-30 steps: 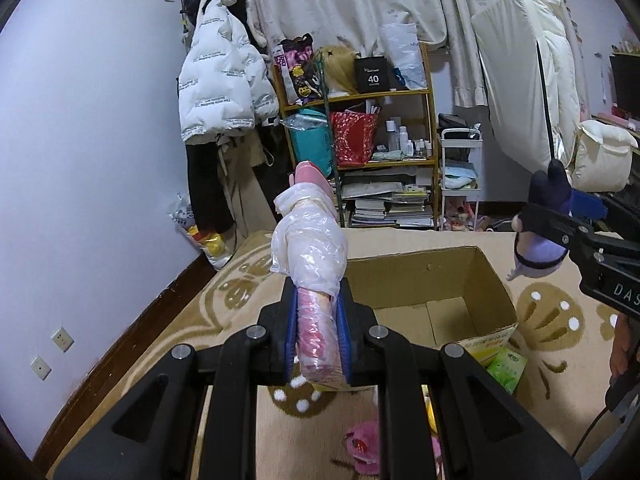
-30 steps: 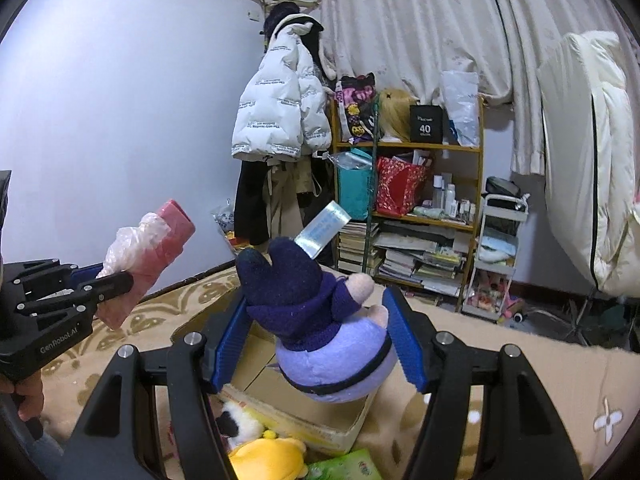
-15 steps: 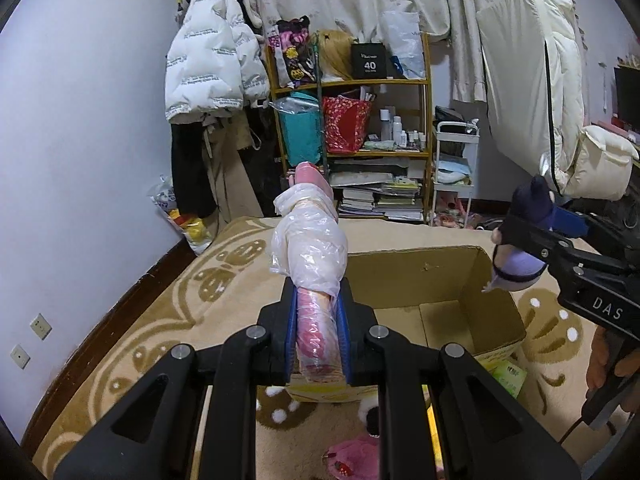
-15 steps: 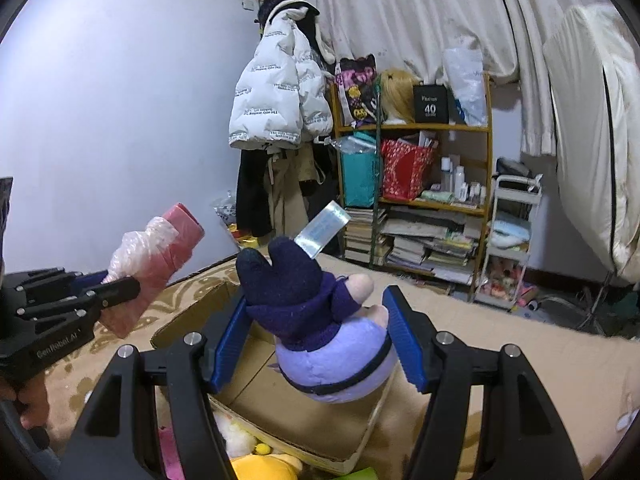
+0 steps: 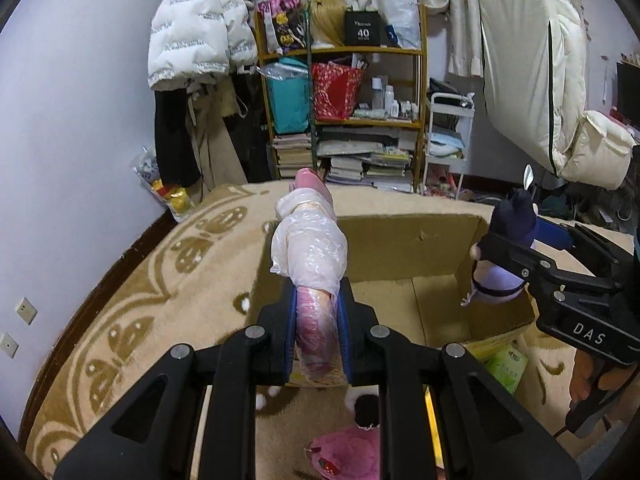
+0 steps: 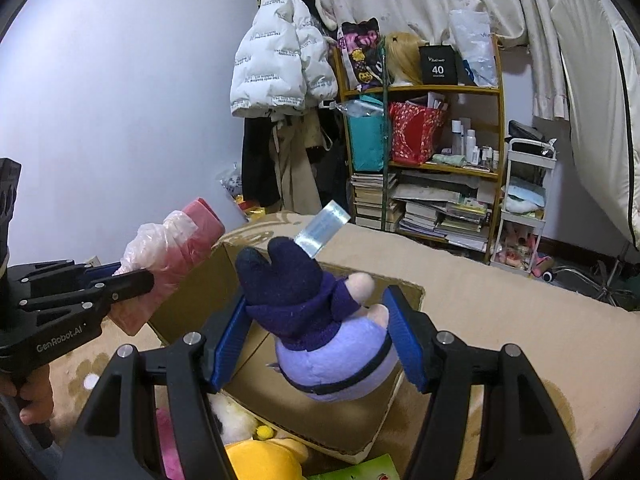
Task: Organize soft objects
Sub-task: 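Release pink towel into box with left tool while right tool drops navy plush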
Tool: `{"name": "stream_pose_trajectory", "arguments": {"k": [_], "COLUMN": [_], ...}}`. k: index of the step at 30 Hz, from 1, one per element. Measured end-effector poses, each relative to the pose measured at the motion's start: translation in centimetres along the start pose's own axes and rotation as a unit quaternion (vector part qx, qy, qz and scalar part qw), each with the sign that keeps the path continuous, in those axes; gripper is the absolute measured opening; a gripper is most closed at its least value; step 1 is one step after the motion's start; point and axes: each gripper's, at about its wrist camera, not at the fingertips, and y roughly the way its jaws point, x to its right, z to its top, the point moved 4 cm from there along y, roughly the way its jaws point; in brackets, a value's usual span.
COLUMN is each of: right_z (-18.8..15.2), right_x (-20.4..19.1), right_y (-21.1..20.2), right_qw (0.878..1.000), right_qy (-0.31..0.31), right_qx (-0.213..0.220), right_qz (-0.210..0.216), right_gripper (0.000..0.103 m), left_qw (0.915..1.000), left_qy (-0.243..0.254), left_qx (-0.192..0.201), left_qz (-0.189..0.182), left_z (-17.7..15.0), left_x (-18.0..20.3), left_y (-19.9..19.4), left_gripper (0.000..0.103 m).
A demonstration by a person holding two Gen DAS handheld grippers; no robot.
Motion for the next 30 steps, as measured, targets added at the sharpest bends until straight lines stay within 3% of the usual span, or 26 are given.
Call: {"name": "stream_pose_trajectory", "arguments": {"k": [10,20,24,30], "right_z": [-0.6,-1.0,-0.7,-0.5], "right_x": [-0.2,-0.6,-0.6,-0.9], "right_y": [0.6,1.3,0.6,-0.3], "right_qw": [1.0,0.999,1.0,1.0], "right_qy": [0.005,-0.002,-0.001,-0.001], "right_qx": [-0.011,-0.032,-0.021,-0.021], "right_qz": [0.01,0.012,0.001,-0.013], "right_gripper": [0.071,0.073,0.089,0.098], "left_qw": [0.9994,0.9986,0.9982,0.9975], "left_qy": [-0.003,0.002,-0.003,-0.015], "left_qx": [-0.032,-0.052,-0.059,-0.068], "left_qz": [-0.011,0.013,0.016,0.013], "left_z": [-1.0,-1.3,-1.4,-1.5], "left_x": [0.4,0.1,-0.3,-0.8], "left_y": [1.3,1.6,1.2,0.2], "left_gripper": [0.02,0.033,0.041,0.058]}}
